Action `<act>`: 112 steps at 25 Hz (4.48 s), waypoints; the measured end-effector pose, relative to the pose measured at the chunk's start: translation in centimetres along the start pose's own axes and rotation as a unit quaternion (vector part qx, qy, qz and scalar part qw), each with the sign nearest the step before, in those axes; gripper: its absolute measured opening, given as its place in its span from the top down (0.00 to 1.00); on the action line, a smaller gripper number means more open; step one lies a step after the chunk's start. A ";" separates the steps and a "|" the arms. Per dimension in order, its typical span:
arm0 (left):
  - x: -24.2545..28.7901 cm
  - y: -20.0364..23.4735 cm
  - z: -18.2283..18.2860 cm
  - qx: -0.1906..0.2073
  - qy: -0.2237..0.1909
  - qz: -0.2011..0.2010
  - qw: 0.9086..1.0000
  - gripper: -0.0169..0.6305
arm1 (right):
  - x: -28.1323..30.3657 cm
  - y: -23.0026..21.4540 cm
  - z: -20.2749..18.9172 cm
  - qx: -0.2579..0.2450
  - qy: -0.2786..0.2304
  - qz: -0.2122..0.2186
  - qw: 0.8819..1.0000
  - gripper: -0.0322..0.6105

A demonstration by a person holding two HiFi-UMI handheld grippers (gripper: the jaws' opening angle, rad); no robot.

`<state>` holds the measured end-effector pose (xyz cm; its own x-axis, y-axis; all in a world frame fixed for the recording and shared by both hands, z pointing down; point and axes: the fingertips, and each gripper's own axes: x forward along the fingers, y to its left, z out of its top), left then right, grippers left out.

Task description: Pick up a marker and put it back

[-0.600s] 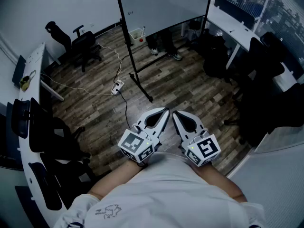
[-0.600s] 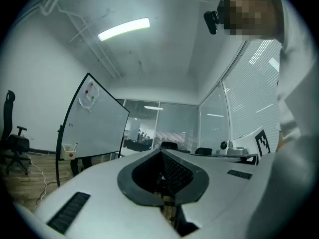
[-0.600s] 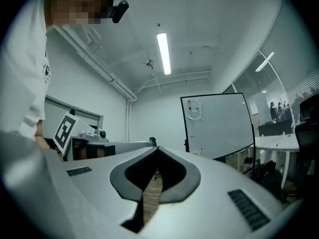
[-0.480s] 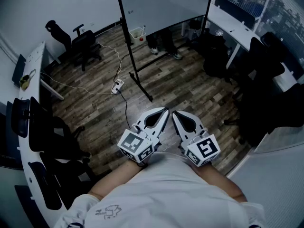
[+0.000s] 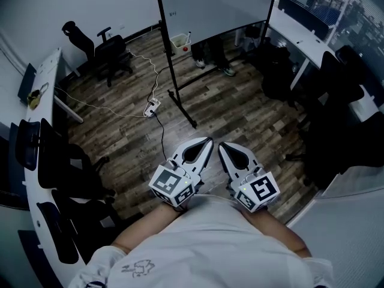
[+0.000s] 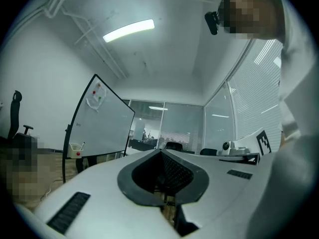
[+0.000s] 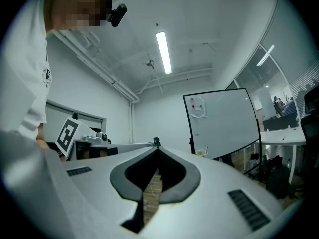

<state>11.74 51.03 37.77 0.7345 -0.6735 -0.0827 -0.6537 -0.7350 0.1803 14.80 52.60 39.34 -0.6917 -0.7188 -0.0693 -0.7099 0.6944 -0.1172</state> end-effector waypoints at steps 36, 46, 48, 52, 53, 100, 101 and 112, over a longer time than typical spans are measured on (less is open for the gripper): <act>-0.9 29.1 4.8 -0.025 0.001 -0.005 1.000 0.97 | 29.5 -0.5 -2.9 0.032 0.031 -0.009 0.999 0.94; -1.4 33.0 4.9 -0.024 0.009 0.029 0.999 0.97 | 34.1 -0.5 -3.4 0.042 0.034 0.035 0.998 0.94; -1.2 33.5 5.0 -0.022 0.010 0.036 0.999 0.97 | 34.8 -0.9 -3.3 0.041 0.033 0.042 0.998 0.94; -0.4 34.8 5.0 -0.022 0.009 0.049 0.999 0.97 | 35.9 -1.8 -3.3 0.043 0.035 0.052 0.997 0.94; 0.0 35.0 5.0 -0.021 0.009 0.050 0.998 0.97 | 36.1 -2.2 -3.3 0.044 0.036 0.053 0.997 0.94; 32.7 44.0 2.0 -0.043 0.030 0.072 0.996 0.97 | 42.9 -35.6 -1.1 0.084 0.051 0.057 0.994 0.94; 33.1 44.2 2.0 -0.044 0.031 0.066 0.996 0.97 | 43.1 -35.9 -1.1 0.085 0.050 0.053 0.994 0.94; 35.5 51.2 2.1 -0.059 0.047 0.037 0.996 0.97 | 48.4 -39.2 -2.1 0.105 0.050 0.003 0.993 0.94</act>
<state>3.99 -10.71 42.00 0.7031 -0.7106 0.0266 -0.6845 -0.6661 0.2961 8.93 -9.33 42.63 -0.7133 -0.7004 0.0262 -0.6692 0.6695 -0.3223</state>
